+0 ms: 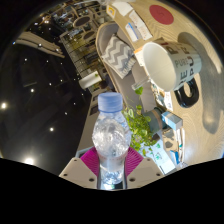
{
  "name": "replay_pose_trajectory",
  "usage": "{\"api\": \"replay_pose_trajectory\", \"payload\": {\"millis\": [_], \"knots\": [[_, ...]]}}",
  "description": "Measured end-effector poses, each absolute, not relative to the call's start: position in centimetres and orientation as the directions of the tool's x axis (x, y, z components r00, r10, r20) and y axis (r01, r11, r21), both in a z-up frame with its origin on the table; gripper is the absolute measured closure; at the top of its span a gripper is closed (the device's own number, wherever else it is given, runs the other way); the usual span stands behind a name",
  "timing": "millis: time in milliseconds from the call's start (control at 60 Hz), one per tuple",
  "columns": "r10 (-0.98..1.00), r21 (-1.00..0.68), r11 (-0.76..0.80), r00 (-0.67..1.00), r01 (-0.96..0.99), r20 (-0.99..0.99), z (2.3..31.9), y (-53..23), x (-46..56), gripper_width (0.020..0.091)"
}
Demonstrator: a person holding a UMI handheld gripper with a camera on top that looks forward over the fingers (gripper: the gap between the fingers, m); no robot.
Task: Pour water
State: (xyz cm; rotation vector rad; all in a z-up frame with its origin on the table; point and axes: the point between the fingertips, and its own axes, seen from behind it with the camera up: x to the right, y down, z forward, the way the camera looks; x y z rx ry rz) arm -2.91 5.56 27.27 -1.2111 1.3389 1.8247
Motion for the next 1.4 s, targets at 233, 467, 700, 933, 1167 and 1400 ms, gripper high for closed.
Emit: {"api": "replay_pose_trajectory", "payload": {"millis": [233, 467, 700, 933, 1167, 1400], "knots": [[-0.168, 0.618, -0.322, -0.599, -0.717, -0.783, 22.8, 6.0, -1.3, 0.0822], [-0.186, 0.406, -0.431, -0.361, -0.806, -0.914, 24.1, 6.5, -2.1, 0.0825], [0.08, -0.374, -0.379, 0.373, -0.846, -0.924, 31.3, 7.3, 6.0, 0.082], [0.047, -0.895, -0.197, 0.908, -0.4, -0.416, 30.5, 9.0, 17.2, 0.0821], [-0.059, -0.933, -0.349, 0.995, -0.091, -0.075, 16.4, 8.0, 23.9, 0.0819], [-0.097, -0.91, -0.408, 0.995, -0.069, -0.032, 8.7, 7.2, 26.3, 0.0814]]}}
